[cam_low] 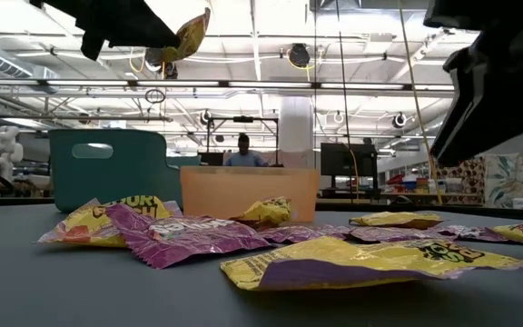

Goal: Sort candy
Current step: Put the yellow candy into the green bin

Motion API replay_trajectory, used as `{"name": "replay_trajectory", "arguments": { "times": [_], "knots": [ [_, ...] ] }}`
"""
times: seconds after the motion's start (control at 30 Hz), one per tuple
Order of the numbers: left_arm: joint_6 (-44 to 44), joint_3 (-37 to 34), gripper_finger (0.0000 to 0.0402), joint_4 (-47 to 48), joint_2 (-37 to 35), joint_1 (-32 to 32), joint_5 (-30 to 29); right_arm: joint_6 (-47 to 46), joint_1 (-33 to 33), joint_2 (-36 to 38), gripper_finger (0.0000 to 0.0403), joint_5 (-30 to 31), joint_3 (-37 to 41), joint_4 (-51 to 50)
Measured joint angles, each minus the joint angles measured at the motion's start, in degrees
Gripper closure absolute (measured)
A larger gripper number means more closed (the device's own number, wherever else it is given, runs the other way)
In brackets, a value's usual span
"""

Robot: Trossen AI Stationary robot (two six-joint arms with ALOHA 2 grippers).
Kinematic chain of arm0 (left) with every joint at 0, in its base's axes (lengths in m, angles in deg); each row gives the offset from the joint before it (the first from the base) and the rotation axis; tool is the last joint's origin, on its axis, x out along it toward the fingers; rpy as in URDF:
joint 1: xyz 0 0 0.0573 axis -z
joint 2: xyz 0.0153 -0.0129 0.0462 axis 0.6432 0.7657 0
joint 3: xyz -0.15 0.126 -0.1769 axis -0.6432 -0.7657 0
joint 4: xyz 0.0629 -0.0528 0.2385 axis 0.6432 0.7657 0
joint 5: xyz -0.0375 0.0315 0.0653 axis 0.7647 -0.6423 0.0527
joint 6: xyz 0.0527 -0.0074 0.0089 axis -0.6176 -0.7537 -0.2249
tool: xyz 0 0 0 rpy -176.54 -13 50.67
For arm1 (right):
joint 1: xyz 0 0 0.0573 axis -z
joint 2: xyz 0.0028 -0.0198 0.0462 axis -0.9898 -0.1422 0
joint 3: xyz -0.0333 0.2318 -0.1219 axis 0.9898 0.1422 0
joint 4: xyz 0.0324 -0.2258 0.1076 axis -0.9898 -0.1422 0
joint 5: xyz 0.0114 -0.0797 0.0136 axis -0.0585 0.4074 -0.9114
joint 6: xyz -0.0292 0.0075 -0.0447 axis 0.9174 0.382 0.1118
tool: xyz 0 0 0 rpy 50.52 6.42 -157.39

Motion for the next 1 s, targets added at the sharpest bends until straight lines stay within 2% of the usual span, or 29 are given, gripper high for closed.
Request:
{"name": "replay_trajectory", "arguments": {
  "times": [0.13, 0.53, 0.87, 1.0],
  "knots": [
    [-0.04, 0.00, 0.0385, -1.06, 0.00, 0.00, 1.68, 1.03, 1.60, -2.26, 0.0280, -0.03, 0.00, 0.25],
    [-3.29, 0.00, 0.0385, -0.68, 0.04, 0.00, 1.82, 9.73, 6.43, -5.48, 0.0280, -0.28, 0.02, 1.38],
    [-5.29, 0.00, 0.0385, 0.68, 0.04, 0.00, 1.81, 11.98, 9.05, -5.46, 0.0280, -5.07, 2.56, 4.30],
    [-9.40, 0.00, 0.0385, 0.20, 0.04, 0.00, 1.68, 11.27, 10.45, -5.21, 0.0280, -6.04, 5.39, 7.36]
  ]
}}
